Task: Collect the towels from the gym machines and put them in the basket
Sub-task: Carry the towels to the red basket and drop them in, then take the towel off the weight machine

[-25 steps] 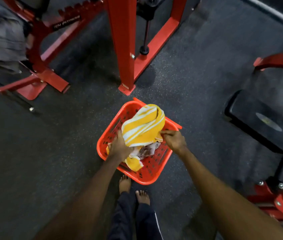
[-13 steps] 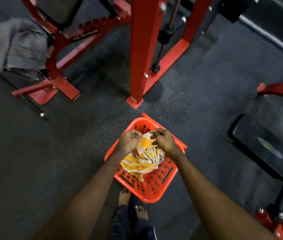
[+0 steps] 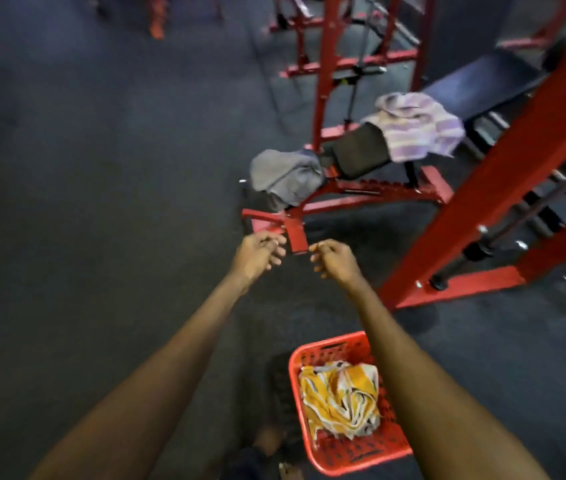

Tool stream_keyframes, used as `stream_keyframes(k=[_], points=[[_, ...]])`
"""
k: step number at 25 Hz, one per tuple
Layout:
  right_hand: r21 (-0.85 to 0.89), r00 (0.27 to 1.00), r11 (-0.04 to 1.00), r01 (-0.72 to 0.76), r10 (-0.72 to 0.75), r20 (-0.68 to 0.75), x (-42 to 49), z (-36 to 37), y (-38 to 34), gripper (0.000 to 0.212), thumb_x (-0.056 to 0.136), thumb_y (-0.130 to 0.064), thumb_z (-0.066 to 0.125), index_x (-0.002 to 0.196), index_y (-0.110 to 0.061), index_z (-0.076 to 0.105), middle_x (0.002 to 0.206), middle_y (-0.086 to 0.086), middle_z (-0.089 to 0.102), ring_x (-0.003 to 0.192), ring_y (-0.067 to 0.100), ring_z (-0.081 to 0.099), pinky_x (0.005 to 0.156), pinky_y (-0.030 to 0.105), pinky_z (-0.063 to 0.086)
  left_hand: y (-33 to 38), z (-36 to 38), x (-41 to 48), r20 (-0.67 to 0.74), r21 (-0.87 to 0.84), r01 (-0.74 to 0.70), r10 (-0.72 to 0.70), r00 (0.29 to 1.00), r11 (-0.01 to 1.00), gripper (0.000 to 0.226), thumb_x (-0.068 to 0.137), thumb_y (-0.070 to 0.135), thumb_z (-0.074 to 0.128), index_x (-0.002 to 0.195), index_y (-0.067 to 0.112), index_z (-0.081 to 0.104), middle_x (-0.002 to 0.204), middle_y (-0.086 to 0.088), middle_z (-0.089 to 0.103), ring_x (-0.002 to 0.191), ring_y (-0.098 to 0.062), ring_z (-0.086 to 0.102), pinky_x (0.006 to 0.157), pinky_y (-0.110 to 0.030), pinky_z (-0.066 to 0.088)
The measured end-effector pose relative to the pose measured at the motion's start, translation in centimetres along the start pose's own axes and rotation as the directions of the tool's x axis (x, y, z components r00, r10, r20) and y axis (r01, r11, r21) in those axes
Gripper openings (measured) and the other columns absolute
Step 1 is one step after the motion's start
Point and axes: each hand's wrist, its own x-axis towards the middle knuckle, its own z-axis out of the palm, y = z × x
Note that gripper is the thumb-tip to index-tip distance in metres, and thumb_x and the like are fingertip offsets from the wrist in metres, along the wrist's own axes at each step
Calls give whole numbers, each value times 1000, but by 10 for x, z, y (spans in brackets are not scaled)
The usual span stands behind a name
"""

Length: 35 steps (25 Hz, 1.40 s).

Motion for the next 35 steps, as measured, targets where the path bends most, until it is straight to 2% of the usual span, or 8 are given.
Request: stream_keyframes(k=[4, 8, 11, 14, 20, 26, 33, 35], points=[[30, 952, 978, 207, -208, 226, -36, 96, -116, 30, 104, -15, 40, 86, -17, 63, 68, 0, 59, 43, 8, 54, 34, 14, 34, 27, -144, -80, -324, -41, -56, 40, 945, 998, 27, 96, 4, 43, 88, 20, 64, 72, 0, 66, 46, -3, 58, 43, -16, 36], [65, 813, 920, 386, -373, 447, -106, 221, -201, 29, 104, -18, 40, 89, -16, 65, 70, 0, 60, 45, 9, 53, 38, 18, 36, 17, -270, -199, -592, -17, -34, 17, 806, 999, 28, 95, 3, 43, 87, 20, 64, 71, 0, 66, 43, -2, 56, 43, -18, 36], [105, 659, 874, 474, -431, 617, -187, 318, -246, 27, 105, -18, 41, 98, -10, 66, 72, 1, 60, 52, 15, 53, 43, 22, 37, 0, -350, -314, -771, -43, 0, -33, 636, 999, 26, 94, 3, 42, 89, 16, 65, 71, -1, 67, 43, -3, 56, 42, -18, 36], [167, 495, 825, 540, -472, 729, -274, 404, -275, 29, 105, -19, 41, 97, -10, 67, 71, 1, 61, 52, 14, 53, 46, 24, 38, -24, -414, -434, -898, -78, 43, -88, 431, 996, 25, 93, 6, 43, 89, 16, 66, 71, 1, 68, 48, -8, 57, 45, -21, 37], [210, 281, 781, 588, -441, 852, -414, 556, -272, 31, 105, -22, 42, 93, -13, 69, 72, 2, 64, 53, 13, 56, 47, 24, 41, -107, -478, -619, -974, -161, 100, -175, 146, 982, 25, 94, 11, 45, 90, 17, 68, 73, 2, 71, 55, -11, 61, 46, -21, 40], [208, 174, 786, 583, -371, 912, -507, 674, -250, 29, 104, -20, 42, 94, -13, 68, 69, 1, 62, 51, 12, 54, 43, 21, 39, -170, -529, -725, -975, -218, 130, -223, 25, 967, 24, 93, 11, 44, 90, 16, 68, 74, 0, 71, 56, -13, 63, 46, -20, 41], [182, 69, 766, 617, -282, 957, -557, 809, -245, 30, 103, -20, 43, 99, -8, 70, 72, 2, 64, 54, 12, 56, 46, 23, 42, -241, -599, -792, -940, -335, 112, -325, -100, 935, 22, 95, 13, 46, 95, 13, 68, 76, 0, 70, 57, -11, 61, 51, -22, 43], [204, 28, 752, 626, -283, 959, -576, 864, -257, 30, 102, -20, 43, 100, -7, 70, 73, 2, 65, 55, 12, 57, 46, 23, 43, -265, -637, -815, -927, -358, 103, -340, -156, 928, 22, 95, 13, 46, 93, 15, 68, 77, -1, 70, 58, -12, 61, 50, -22, 43]])
